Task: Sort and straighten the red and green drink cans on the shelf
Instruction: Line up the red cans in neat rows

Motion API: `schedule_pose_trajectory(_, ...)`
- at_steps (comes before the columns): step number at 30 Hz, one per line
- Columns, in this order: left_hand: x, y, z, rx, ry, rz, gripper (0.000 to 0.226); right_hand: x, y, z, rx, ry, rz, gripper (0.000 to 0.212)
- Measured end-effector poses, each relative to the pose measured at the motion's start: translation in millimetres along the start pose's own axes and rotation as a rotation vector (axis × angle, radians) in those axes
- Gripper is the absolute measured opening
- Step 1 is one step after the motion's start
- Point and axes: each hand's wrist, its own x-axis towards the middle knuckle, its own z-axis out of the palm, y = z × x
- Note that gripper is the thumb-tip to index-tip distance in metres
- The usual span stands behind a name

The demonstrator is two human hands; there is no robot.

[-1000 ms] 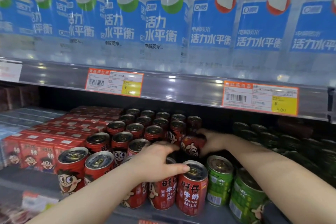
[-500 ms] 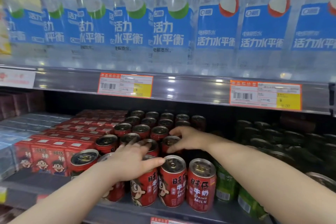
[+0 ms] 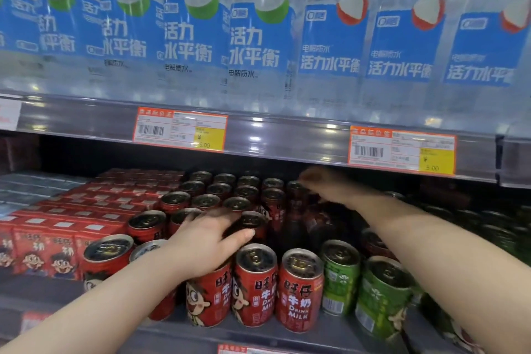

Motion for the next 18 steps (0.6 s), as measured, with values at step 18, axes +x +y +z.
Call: schedule_pose_trajectory(18, 8, 12, 17, -0.077, -0.062, 0.027, 0.087, 27, 54, 43, -0.244, -0.249, 0.381, 0.071)
